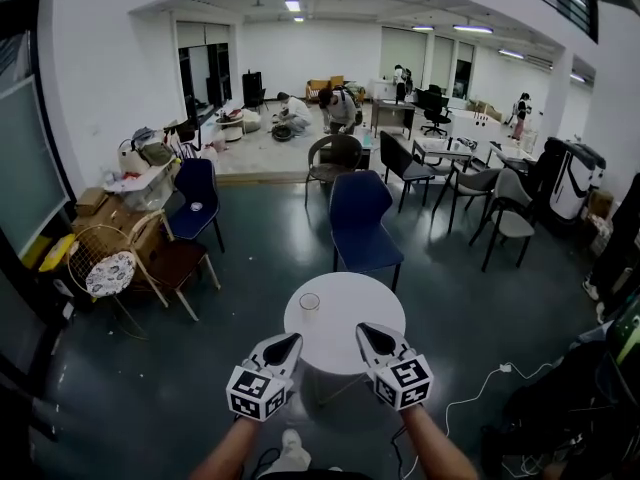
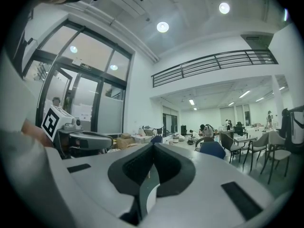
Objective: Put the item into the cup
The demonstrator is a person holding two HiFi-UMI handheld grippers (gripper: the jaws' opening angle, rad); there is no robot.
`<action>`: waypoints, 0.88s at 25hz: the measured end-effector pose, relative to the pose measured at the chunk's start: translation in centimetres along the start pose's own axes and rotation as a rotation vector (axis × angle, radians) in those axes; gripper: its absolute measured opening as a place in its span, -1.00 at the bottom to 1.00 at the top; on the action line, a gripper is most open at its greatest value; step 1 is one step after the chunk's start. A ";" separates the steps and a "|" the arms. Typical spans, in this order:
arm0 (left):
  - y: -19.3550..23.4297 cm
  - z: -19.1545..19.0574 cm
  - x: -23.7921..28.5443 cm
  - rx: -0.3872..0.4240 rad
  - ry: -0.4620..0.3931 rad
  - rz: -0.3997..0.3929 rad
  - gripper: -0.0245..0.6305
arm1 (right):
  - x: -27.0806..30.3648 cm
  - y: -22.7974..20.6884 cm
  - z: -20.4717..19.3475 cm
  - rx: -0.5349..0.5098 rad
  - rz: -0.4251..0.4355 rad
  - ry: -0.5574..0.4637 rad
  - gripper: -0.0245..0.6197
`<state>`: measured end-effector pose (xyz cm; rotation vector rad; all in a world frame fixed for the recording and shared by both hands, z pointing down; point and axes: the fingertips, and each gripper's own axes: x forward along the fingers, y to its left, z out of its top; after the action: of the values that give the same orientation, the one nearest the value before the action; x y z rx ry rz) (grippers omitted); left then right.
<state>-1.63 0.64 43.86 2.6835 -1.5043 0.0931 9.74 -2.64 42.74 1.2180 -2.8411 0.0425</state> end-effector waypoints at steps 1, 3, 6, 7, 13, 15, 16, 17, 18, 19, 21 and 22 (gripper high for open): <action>-0.4 -0.1 -0.1 0.000 0.001 0.003 -0.88 | -0.4 0.0 -0.1 0.001 0.002 -0.001 -0.87; -1.1 -0.4 -0.5 0.000 0.002 0.009 -0.88 | -1.1 0.1 -0.5 0.005 0.005 0.000 -0.88; -1.6 -0.8 -1.1 0.000 0.008 0.015 -0.88 | -1.9 0.4 -0.9 0.012 0.007 0.000 -0.88; -1.7 -0.8 -1.2 -0.001 0.010 0.016 -0.88 | -2.1 0.5 -0.9 0.012 0.009 0.000 -0.87; -2.0 -1.1 -1.6 -0.009 0.008 0.018 -0.88 | -2.6 0.7 -0.9 0.012 0.020 -0.008 -0.88; -1.7 -1.1 -1.7 -0.012 0.009 0.019 -0.88 | -2.4 1.0 -0.9 0.014 0.022 -0.008 -0.88; -1.6 -1.1 -1.8 -0.014 0.009 0.019 -0.88 | -2.3 1.1 -0.9 0.012 0.024 -0.007 -0.88; -1.5 -1.0 -1.8 -0.016 0.008 0.020 -0.88 | -2.3 1.2 -0.8 0.011 0.026 -0.006 -0.88; -1.5 -1.0 -1.9 -0.017 0.006 0.020 -0.88 | -2.3 1.2 -0.7 0.010 0.027 -0.006 -0.88; -1.5 -1.0 -2.0 -0.019 0.005 0.021 -0.88 | -2.3 1.2 -0.8 0.010 0.026 -0.006 -0.88; -1.4 -1.0 -2.3 -0.019 0.006 0.021 -0.88 | -2.3 1.5 -0.8 0.013 0.024 -0.006 -0.88; -1.3 -1.0 -2.5 -0.018 0.007 0.020 -0.88 | -2.2 1.7 -0.8 0.011 0.023 -0.007 -0.88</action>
<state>-1.82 3.49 44.57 2.6526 -1.5224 0.0896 10.03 0.19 43.37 1.1895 -2.8652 0.0555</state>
